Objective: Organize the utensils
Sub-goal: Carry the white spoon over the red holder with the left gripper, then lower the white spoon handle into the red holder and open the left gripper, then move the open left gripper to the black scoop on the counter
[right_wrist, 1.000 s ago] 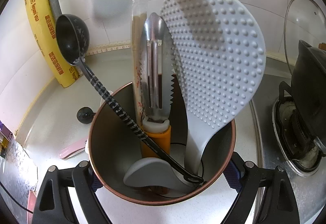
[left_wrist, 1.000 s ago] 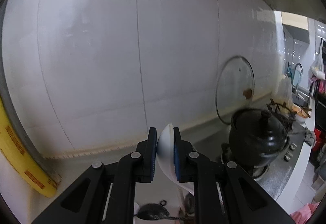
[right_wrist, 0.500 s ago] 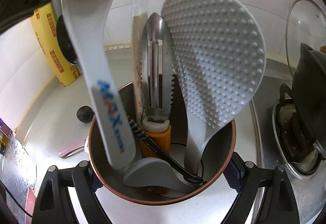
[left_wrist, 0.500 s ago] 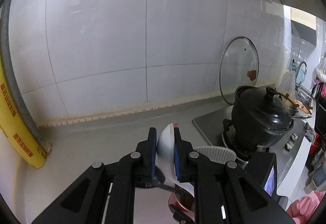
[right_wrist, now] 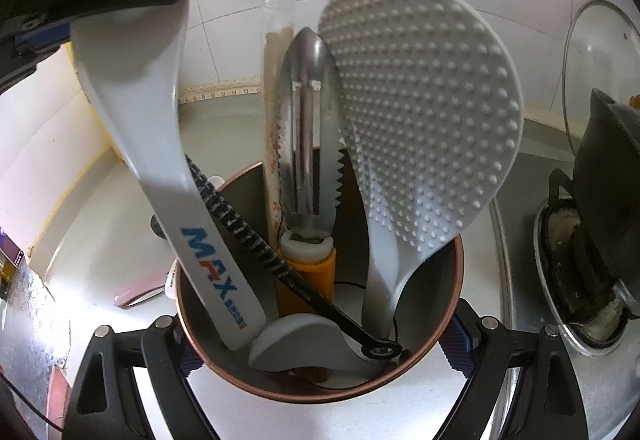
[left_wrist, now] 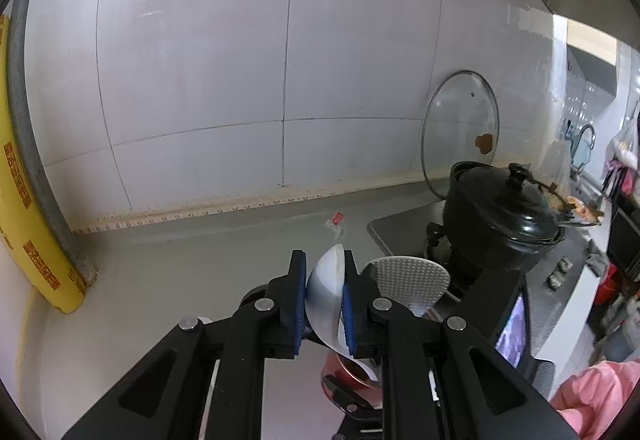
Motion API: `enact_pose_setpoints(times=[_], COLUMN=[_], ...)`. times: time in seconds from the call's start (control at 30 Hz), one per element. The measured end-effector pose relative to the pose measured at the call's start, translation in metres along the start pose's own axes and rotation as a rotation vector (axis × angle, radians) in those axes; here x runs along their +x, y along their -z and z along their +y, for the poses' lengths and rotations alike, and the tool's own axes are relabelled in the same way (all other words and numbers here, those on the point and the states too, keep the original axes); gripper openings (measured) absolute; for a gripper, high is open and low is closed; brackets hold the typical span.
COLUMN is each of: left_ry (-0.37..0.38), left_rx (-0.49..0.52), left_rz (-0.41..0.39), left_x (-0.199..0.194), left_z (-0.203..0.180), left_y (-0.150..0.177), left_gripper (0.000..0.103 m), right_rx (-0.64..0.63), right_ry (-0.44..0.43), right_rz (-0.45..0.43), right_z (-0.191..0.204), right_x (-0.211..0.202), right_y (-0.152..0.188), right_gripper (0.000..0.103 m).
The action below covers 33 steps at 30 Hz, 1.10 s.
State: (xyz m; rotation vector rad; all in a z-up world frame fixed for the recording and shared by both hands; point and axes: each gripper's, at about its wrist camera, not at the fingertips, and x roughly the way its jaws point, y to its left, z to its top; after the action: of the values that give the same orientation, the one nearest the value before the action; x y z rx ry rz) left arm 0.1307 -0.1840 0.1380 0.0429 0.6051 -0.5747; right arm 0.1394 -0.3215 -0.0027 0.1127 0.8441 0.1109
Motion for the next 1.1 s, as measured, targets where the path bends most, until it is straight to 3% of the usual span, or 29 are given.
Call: enact_pose_setpoints(times=[0.17,0.37,0.53,0.6,0.73,0.9,1.1], left_ry=[0.041,0.154,0.153,0.153,0.117,0.008,-0.125], left_rx=[-0.025,-0.08,-0.085,-0.088,-0.109,-0.176,-0.34], left_rz=[0.01,0.078,0.078,0.062,0.015,-0.018,0.037], left_x=[-0.006,0.0,-0.005,-0.012,-0.03,-0.043,-0.041], left_z=[0.002,0.005,0.006,0.009,0.025,0.06,0.116], left_y=[0.002,0.01,0.011,0.009,0.005,0.01,0.035], left_gripper=[0.017,0.024,0.024,0.03,0.044,0.064,0.066], right_rx=[-0.007,-0.006,-0.007,-0.007,-0.009,-0.009,-0.008], right_ry=[0.01,0.017,0.022,0.023,0.026,0.028,0.027], right_rz=[-0.01,-0.013,-0.015,-0.017,-0.02,-0.022,-0.026], right_z=[0.005,0.009,0.01,0.011,0.014,0.012,0.014], right_x=[-0.003,-0.004,-0.006,-0.006,-0.008,-0.007,-0.009], right_y=[0.0,0.002,0.0,0.0,-0.001,-0.001,0.0], right_gripper=[0.093,0.093,0.093,0.093,0.093,0.093,0.093])
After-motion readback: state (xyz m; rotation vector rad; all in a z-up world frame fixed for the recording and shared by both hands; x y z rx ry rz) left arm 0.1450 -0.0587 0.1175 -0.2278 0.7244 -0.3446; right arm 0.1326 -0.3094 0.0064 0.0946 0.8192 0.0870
